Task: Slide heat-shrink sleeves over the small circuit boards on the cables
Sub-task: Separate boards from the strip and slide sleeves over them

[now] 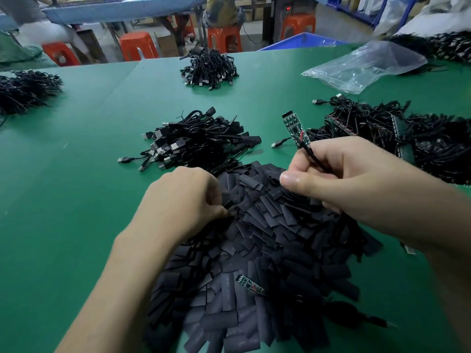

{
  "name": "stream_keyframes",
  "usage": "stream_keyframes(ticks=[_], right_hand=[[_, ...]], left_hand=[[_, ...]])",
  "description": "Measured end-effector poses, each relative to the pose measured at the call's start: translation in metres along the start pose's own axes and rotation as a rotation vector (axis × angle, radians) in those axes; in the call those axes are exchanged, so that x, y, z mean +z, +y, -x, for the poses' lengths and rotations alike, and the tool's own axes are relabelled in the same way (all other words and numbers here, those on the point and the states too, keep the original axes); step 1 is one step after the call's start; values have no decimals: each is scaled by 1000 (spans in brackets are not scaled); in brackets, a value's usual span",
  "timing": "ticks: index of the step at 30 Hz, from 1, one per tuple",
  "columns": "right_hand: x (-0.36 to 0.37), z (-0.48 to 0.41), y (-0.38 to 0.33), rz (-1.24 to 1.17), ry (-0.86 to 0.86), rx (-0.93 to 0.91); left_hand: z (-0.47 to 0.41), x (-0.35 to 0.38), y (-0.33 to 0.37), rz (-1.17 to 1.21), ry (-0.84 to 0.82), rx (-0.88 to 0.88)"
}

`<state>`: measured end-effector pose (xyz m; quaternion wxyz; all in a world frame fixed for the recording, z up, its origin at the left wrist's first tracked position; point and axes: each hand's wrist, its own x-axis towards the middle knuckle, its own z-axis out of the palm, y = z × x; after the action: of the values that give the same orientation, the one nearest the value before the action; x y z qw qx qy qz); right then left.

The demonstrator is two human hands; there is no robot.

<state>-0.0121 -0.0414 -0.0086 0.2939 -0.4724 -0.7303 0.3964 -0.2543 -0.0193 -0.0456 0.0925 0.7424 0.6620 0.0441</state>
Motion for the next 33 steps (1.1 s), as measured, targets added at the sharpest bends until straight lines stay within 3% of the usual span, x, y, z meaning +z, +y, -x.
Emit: stream_keyframes(ticks=[7,10,20,26,33], right_hand=[[2,-1,-1,6,-32,-5],[3,-1,0,-3,-38,-1],[1,-2,-2,20,-22,-108],[-5,-1,-6,-273,35,17],[-9,4,-8,107,-41,-61]], left_hand=[[19,-30,5,701,-280,304],[25,-35,13,895,-319,386],[23,-35,16,1008,-293,392],[23,-39,13,931,15,341],[24,-42,17,832,168,348]])
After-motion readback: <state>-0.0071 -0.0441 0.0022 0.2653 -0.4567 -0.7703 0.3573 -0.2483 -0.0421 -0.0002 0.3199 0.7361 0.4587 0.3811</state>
